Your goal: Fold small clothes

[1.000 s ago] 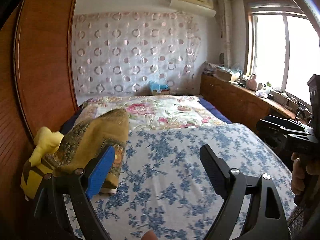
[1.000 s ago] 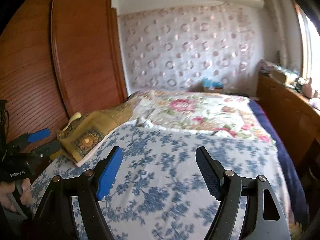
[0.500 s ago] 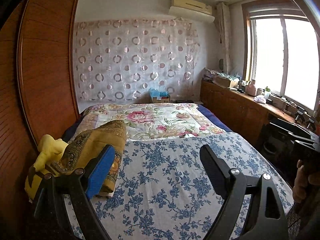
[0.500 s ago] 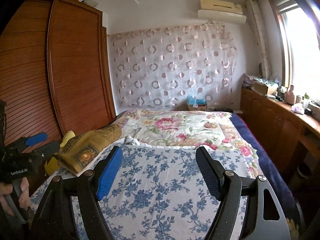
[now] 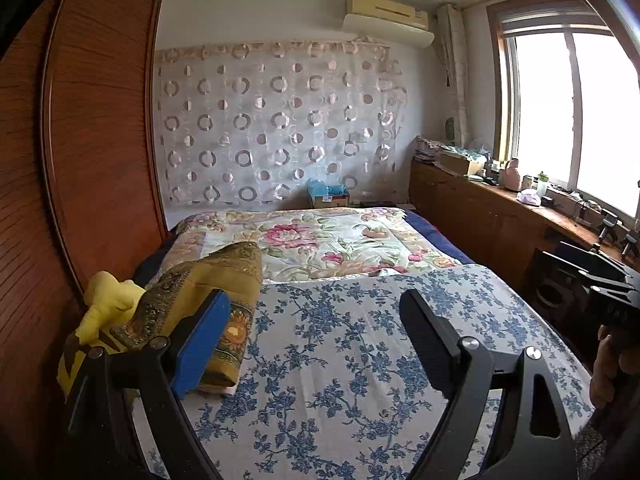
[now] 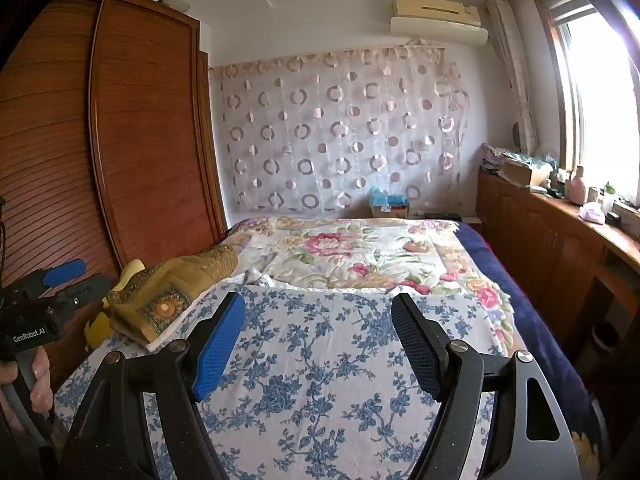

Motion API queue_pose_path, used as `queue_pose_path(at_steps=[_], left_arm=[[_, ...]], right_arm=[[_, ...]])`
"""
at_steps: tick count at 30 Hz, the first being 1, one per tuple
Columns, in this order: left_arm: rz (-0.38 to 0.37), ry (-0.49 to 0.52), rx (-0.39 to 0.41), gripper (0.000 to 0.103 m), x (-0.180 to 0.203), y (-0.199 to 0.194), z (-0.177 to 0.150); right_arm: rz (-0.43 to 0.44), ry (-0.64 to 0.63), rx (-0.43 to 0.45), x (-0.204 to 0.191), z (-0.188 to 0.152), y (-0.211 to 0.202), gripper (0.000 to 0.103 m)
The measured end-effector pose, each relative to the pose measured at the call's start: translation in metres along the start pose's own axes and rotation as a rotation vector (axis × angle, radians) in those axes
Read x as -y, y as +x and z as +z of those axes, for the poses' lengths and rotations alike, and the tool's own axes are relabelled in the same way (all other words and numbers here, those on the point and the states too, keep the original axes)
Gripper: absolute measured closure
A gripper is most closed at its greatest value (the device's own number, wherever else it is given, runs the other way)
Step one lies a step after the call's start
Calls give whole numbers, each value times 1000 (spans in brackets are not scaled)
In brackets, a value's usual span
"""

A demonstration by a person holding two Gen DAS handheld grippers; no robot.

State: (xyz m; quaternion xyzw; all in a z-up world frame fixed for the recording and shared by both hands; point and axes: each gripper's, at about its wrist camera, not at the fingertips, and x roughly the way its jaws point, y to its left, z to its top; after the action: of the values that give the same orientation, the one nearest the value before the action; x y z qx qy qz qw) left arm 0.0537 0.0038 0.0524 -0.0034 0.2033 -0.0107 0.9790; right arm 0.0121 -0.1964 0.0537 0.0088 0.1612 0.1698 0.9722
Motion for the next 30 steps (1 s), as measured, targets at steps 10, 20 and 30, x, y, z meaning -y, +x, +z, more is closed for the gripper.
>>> queue_pose_path(at_steps=[10, 20, 30], left_arm=[[0, -1, 1, 16, 0, -1, -1], [-3, -2, 1, 16, 0, -1, -1], [-1, -3, 2, 16, 1, -1, -2]], right_arm=[[1, 0, -4, 6, 4, -2, 26], [10, -7, -2, 14, 4, -3, 26], [11, -11, -2, 17, 5, -2, 26]])
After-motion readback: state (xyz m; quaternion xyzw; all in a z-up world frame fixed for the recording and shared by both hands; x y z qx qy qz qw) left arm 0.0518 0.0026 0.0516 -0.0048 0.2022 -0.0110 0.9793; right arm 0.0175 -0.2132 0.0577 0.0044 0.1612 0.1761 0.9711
